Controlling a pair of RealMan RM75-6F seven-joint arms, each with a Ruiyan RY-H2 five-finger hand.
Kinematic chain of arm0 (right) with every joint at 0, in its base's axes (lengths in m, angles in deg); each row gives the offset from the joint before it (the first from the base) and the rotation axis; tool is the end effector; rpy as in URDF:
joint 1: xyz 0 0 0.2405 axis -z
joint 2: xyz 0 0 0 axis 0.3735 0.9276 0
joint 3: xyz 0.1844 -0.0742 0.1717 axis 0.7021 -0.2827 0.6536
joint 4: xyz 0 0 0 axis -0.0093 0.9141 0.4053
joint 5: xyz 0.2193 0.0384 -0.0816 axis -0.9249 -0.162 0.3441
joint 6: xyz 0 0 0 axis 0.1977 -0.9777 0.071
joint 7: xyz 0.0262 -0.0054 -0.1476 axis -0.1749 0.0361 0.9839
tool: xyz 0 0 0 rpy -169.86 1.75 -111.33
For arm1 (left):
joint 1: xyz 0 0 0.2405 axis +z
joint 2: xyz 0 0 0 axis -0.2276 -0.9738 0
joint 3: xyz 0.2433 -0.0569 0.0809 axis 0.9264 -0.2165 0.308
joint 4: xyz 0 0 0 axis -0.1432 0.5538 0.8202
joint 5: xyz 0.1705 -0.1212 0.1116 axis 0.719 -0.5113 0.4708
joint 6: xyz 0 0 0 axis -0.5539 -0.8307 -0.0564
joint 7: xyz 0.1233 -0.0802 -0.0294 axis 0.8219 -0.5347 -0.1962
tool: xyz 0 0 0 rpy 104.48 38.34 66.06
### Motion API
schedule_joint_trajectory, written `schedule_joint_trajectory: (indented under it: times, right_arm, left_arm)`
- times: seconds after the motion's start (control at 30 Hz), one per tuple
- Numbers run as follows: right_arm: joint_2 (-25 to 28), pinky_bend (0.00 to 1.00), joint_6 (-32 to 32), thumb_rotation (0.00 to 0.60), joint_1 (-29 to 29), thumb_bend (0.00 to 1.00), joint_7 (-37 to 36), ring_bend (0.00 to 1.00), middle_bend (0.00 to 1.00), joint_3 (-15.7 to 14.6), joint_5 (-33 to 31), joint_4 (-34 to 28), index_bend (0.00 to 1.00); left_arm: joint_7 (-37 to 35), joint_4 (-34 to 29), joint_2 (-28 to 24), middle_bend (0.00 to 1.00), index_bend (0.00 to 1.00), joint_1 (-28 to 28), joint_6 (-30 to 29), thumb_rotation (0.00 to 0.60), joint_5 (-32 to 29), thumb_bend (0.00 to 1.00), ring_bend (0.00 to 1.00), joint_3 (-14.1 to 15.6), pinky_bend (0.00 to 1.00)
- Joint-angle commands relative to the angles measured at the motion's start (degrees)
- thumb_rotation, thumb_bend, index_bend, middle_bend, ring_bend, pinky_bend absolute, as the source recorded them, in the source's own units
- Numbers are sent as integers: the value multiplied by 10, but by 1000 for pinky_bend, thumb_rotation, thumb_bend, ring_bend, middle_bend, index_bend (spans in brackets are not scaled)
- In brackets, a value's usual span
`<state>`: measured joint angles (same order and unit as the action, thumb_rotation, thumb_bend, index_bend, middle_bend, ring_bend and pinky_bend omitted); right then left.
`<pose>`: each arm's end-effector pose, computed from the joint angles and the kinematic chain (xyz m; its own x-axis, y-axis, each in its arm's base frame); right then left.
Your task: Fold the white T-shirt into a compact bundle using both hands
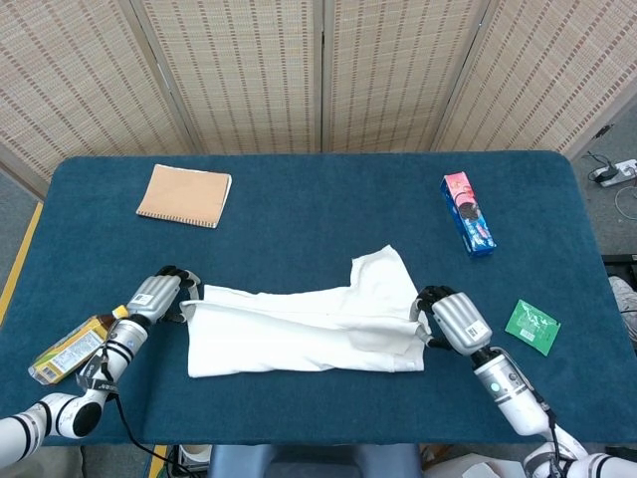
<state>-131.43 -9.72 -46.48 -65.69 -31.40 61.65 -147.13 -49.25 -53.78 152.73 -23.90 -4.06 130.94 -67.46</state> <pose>-0.2552 -0.2769 0.0037 0.2757 -0.2309 0.9331 -0.9067 -0.3848 0.1727 -0.2587 0.3689 -0.0039 0.3135 0.4425 0.8402 0.9495 -0.1584 -0.2708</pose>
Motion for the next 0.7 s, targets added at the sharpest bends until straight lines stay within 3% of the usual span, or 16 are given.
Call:
schedule_joint_trajectory:
  times: [0.03, 0.7]
  right_arm:
    - [1, 319, 6, 600, -4, 664, 5, 274, 476, 3, -5, -4, 877]
    - [2, 267, 27, 600, -14, 658, 34, 266, 476, 21, -39, -21, 876]
  left_arm:
    - [6, 4, 3, 260, 681, -5, 4, 600, -7, 464, 171, -2, 67]
    - [51, 68, 49, 255, 658, -47, 39, 600, -54, 463, 171, -8, 66]
